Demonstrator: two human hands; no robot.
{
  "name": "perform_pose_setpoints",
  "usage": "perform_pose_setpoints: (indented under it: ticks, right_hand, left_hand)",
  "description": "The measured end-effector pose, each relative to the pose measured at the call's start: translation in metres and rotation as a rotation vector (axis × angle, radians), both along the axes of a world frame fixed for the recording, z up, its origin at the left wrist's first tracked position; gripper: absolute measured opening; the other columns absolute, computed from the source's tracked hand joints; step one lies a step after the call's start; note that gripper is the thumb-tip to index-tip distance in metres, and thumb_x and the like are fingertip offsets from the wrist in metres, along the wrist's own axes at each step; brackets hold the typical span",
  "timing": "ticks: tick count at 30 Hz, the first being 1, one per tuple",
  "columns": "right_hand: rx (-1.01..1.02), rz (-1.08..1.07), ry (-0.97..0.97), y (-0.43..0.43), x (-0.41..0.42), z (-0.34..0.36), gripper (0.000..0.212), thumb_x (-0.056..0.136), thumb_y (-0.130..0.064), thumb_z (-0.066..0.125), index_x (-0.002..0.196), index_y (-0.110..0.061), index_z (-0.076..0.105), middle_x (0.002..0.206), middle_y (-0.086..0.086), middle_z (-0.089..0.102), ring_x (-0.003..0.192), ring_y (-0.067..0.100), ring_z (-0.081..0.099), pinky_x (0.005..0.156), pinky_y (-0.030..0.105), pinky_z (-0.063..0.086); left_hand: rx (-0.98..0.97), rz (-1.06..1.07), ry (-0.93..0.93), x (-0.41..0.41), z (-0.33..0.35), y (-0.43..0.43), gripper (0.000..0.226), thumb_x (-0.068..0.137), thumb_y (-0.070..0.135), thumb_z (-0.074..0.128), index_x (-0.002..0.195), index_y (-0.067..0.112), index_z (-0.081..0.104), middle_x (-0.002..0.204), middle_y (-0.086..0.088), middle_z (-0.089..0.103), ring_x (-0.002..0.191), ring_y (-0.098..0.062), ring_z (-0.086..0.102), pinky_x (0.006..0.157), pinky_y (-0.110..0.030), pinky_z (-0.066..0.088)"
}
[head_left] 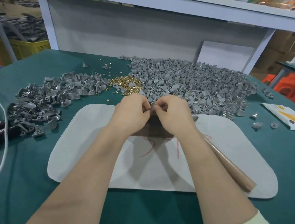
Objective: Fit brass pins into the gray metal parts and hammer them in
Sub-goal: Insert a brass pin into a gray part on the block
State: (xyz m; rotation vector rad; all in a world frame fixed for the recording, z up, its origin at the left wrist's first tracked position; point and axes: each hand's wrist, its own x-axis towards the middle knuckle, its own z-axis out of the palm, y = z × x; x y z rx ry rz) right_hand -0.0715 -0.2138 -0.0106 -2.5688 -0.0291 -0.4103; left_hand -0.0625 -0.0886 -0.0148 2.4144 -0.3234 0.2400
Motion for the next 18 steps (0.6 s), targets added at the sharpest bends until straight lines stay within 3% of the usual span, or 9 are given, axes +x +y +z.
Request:
perform_pose_setpoints:
  ticks: [14,18]
  right_hand:
    - [0.004,-0.005,-0.003,-0.001,0.0,-0.004,0.012,0.092,-0.023,0.056,0.092,-0.02,0.067,0.094,0.004,0.068,0.091,0.022,0.06,0.074,0.024,0.042]
    - [0.112,0.073,0.04,-0.01,0.003,-0.002,0.017,0.093,-0.014,0.053,0.093,-0.014,0.07,0.095,0.005,0.07,0.093,0.023,0.064,0.088,0.037,0.049]
  left_hand:
    - [0.005,0.005,-0.016,0.001,-0.002,0.0,0.007,0.086,0.026,0.066,0.081,0.021,0.065,0.081,0.002,0.064,0.088,-0.021,0.061,0.078,-0.034,0.051]
    - [0.014,0.001,-0.029,0.001,-0.002,0.0,0.012,0.086,0.023,0.066,0.075,0.024,0.061,0.079,0.005,0.063,0.087,-0.02,0.061,0.077,-0.032,0.05]
